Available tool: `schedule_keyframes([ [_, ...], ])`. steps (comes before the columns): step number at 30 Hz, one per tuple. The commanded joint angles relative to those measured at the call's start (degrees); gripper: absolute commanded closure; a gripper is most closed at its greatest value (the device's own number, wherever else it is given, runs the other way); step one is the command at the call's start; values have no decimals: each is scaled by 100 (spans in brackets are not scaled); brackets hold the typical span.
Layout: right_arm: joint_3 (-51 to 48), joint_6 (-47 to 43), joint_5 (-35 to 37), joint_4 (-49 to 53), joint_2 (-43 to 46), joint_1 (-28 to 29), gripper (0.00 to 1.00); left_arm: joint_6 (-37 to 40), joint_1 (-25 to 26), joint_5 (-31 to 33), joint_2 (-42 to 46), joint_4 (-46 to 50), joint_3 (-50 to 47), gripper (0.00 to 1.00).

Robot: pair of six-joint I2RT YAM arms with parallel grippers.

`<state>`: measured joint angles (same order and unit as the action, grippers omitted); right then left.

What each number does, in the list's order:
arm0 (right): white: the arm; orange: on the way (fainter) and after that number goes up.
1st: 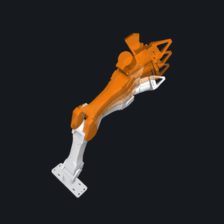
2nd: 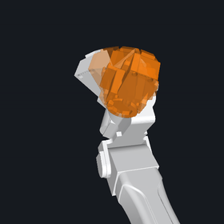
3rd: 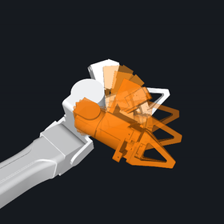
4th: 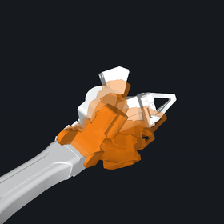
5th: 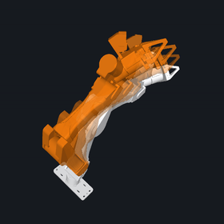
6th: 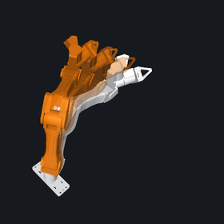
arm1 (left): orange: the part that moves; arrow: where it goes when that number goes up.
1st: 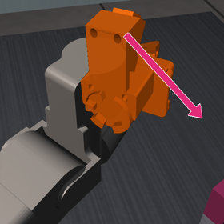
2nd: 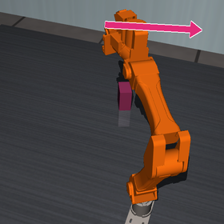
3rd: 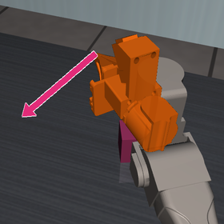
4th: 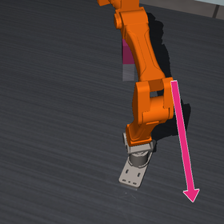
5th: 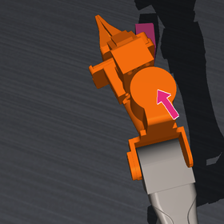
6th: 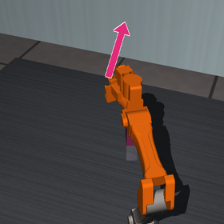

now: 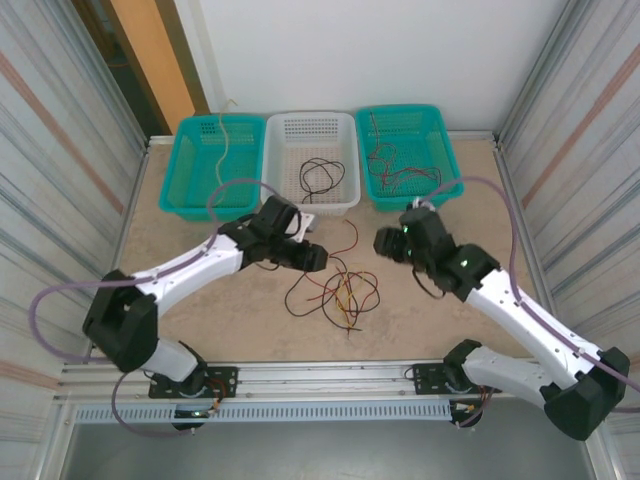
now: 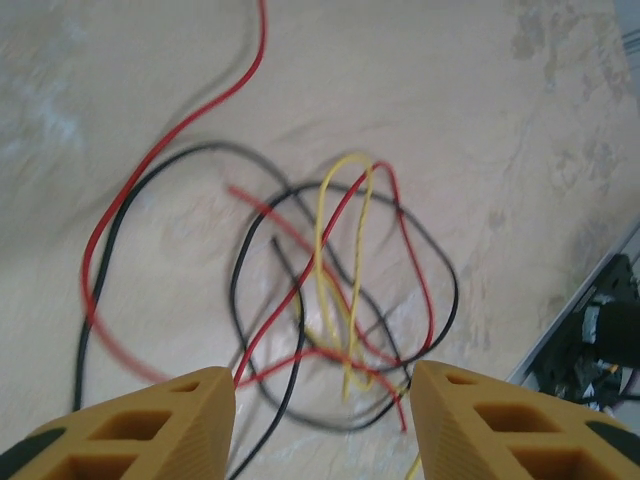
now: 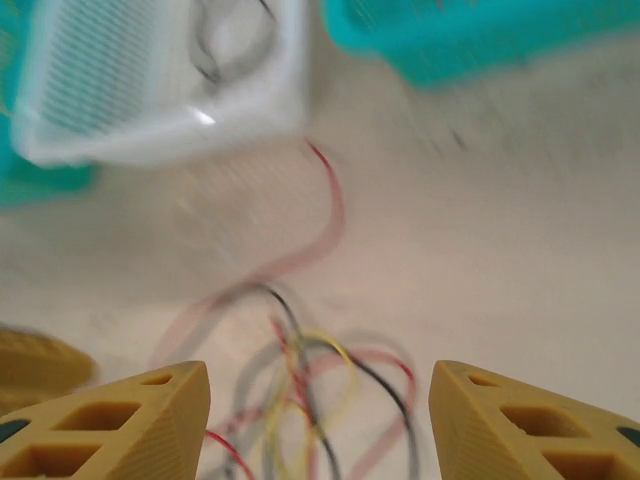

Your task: Untangle the cables

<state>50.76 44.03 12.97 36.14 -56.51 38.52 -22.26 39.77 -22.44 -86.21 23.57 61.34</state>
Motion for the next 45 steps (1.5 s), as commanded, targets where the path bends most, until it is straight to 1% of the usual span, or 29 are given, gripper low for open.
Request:
schedule_keyframes([
  [1,-557,1096,744,869,433,292,42,608,142,196,-488,-116,629,53],
  [3,-769,1431,732,1054,669,320,42,675,146,197,-869,-30,887,56],
  [5,-910,1606,709,1123,855,314,41,600,145,64,-1219,16,1088,61],
  [8,-1009,1847,929,1297,1050,319,40,451,235,-168,-1594,-104,1200,64],
  [10,-1032,2008,1056,1387,1111,264,40,437,336,-244,-1761,-107,1247,65],
  [13,-1058,1992,929,1286,1092,143,39,433,452,-316,-1942,-117,1253,65],
  [17,-1011,1825,773,1151,864,0,39,448,527,-255,-2213,-169,1316,65],
  [21,-903,1716,624,1093,633,-108,39,466,516,27,-2347,-184,1389,65],
  [29,-899,1626,465,1006,640,-199,39,449,527,184,-2635,-256,1578,65],
  [36,-935,1621,395,1085,832,-296,39,433,523,159,-2822,-257,1591,67],
  [37,-937,1617,386,1083,852,-319,39,419,525,168,-2830,-257,1596,68],
  [41,-929,1565,223,974,892,-429,41,357,527,146,-2781,-283,1661,80],
  [45,-843,1456,75,800,844,-427,42,361,529,111,-2555,-289,1651,87],
])
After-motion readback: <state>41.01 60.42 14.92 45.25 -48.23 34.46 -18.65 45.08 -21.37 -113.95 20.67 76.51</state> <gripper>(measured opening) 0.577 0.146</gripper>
